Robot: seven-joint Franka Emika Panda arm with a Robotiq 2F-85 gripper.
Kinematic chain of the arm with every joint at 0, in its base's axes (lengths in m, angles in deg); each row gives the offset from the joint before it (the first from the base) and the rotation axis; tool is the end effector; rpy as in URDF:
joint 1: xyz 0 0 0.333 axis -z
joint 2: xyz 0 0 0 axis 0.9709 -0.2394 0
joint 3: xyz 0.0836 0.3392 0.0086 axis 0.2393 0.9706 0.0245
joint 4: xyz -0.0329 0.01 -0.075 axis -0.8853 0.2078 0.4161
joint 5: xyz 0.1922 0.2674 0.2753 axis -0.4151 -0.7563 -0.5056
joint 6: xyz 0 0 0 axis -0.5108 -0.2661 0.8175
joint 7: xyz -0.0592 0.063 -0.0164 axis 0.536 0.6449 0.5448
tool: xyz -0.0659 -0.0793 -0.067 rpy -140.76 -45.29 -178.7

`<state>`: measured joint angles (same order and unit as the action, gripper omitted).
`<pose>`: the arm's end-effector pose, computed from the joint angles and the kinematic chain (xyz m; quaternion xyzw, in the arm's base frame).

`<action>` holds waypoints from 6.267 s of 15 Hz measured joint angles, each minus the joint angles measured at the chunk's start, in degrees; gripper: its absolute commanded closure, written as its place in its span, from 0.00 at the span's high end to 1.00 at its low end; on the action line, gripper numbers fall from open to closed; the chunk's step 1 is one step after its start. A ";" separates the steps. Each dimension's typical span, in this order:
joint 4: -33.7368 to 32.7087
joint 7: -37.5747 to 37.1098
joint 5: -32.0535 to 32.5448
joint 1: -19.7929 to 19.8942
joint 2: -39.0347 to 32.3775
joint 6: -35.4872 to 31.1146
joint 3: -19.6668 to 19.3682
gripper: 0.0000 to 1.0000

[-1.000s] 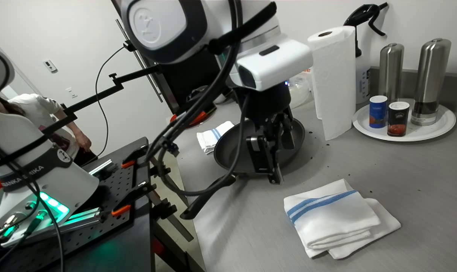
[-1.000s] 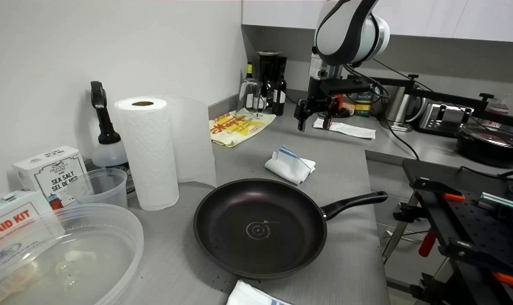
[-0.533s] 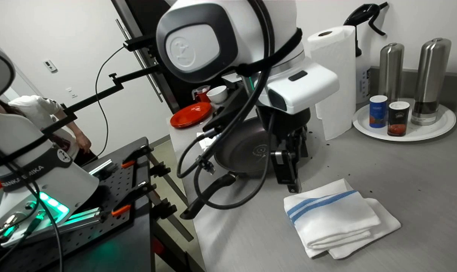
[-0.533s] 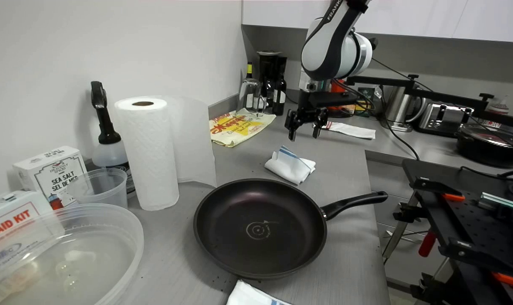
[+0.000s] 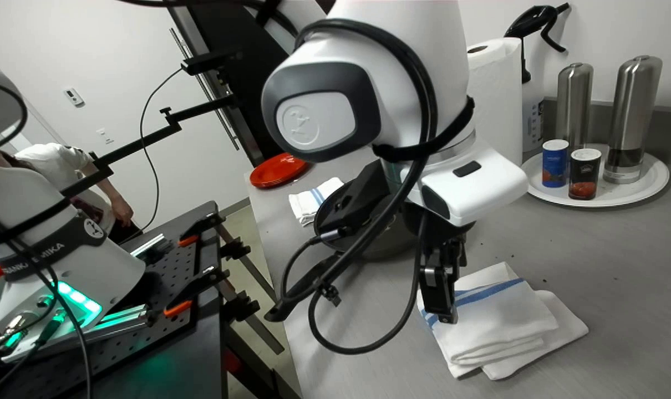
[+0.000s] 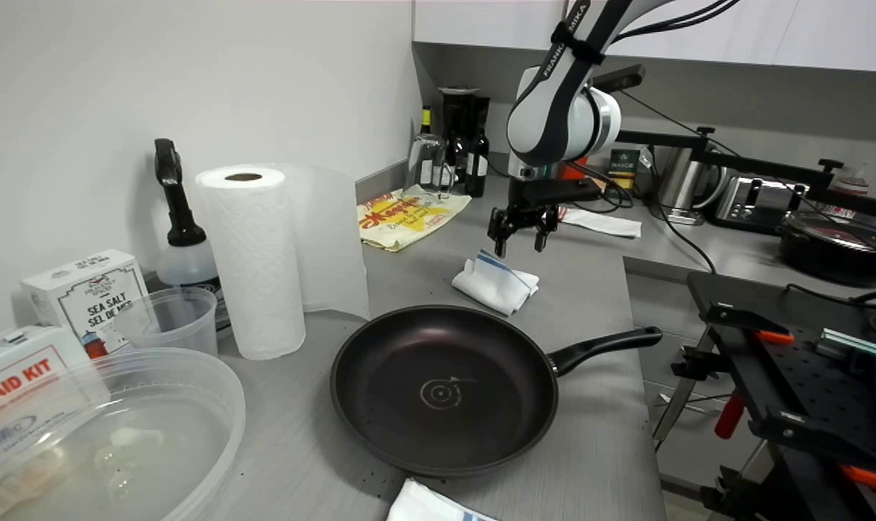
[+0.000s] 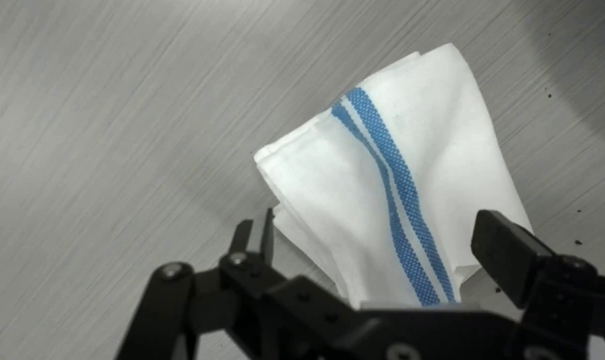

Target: Wipe the pan with the dish cloth

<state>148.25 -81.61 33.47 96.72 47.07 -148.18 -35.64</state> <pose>0.5250 -0.3347 0.0682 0.9131 -0.4062 0.0067 0.0347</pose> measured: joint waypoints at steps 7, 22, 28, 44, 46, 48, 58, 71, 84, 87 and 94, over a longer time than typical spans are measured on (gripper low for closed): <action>-3.05 0.94 0.00 0.73 -3.11 0.00 0.31 1.00; -4.49 6.28 -0.01 4.21 -3.81 1.18 3.50 1.00; -4.51 6.30 -0.01 4.18 -3.81 1.22 3.49 1.00; -4.92 6.29 -1.80 3.96 -8.76 -5.05 6.70 1.00; -5.84 6.26 -1.84 3.97 -10.10 -5.94 6.74 1.00; -7.08 6.23 -1.89 3.99 -11.44 -6.60 6.74 1.00; -12.16 6.17 -1.90 4.03 -14.73 -6.93 6.49 0.22; -17.19 5.97 -1.90 4.07 -17.17 -6.05 6.04 0.23; -18.80 5.98 -1.90 4.02 -18.45 -5.63 6.27 0.69; -18.92 5.98 -1.90 4.02 -18.45 -5.63 6.39 0.89; -19.01 6.01 -1.90 3.99 -18.44 -5.63 6.84 1.00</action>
<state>129.24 -75.60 31.57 100.72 28.63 -153.81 -28.80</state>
